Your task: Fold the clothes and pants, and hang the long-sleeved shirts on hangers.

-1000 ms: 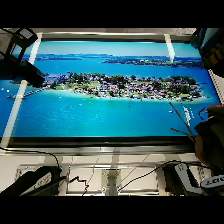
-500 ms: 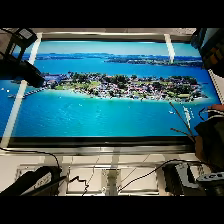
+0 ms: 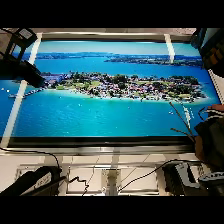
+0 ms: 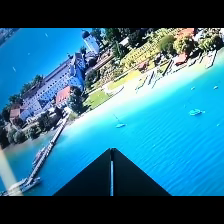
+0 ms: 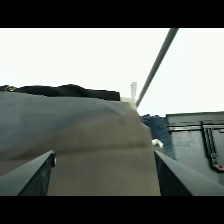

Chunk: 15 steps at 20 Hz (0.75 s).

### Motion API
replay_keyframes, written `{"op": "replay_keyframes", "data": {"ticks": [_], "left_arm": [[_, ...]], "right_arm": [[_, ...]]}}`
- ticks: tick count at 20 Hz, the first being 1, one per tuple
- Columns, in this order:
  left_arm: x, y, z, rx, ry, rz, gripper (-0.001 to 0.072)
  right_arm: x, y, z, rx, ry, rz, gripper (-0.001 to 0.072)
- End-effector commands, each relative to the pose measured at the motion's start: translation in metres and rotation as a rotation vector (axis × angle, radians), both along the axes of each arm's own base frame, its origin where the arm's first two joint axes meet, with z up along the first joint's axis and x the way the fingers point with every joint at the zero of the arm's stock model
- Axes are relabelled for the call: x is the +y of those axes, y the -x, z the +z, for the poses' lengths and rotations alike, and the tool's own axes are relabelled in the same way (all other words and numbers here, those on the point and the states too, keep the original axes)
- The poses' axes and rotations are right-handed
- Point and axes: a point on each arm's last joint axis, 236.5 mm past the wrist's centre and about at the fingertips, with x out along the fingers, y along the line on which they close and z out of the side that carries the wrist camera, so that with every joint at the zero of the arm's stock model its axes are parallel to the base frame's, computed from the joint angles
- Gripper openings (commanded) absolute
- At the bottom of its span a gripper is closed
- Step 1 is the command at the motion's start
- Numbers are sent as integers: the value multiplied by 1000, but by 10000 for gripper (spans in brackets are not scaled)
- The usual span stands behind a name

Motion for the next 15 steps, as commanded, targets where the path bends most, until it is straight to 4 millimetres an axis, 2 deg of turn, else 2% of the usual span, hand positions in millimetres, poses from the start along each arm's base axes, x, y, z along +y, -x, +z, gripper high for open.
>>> {"op": "replay_keyframes", "data": {"ticks": [1,2,3,6,8,9,11,12,13,15], "left_arm": [[0,0,0,-1,0,1,13],[0,0,0,-1,0,1,12],[0,0,0,-1,0,1,12],[1,0,0,-1,-1,1,13],[0,0,0,-1,0,1,13],[1,0,0,-1,0,1,13],[0,0,0,-1,0,1,13],[0,0,0,-1,0,1,13],[0,0,0,-1,0,1,13],[0,0,0,-1,0,1,13]], "right_arm": [[-3,-54,-13,-156,-54,144,357],[0,-81,-16,-228,-84,221,150],[6,-110,-18,-285,-114,305,22],[41,-193,-24,-304,-179,616,18],[83,-246,-31,-245,-209,846,17],[111,-271,-35,-191,-214,974,17],[160,-302,-45,68,-131,1278,17],[177,-312,-49,181,-77,1382,17],[189,-324,-48,221,-35,1411,17],[196,-341,-51,222,-12,1359,17]]}}
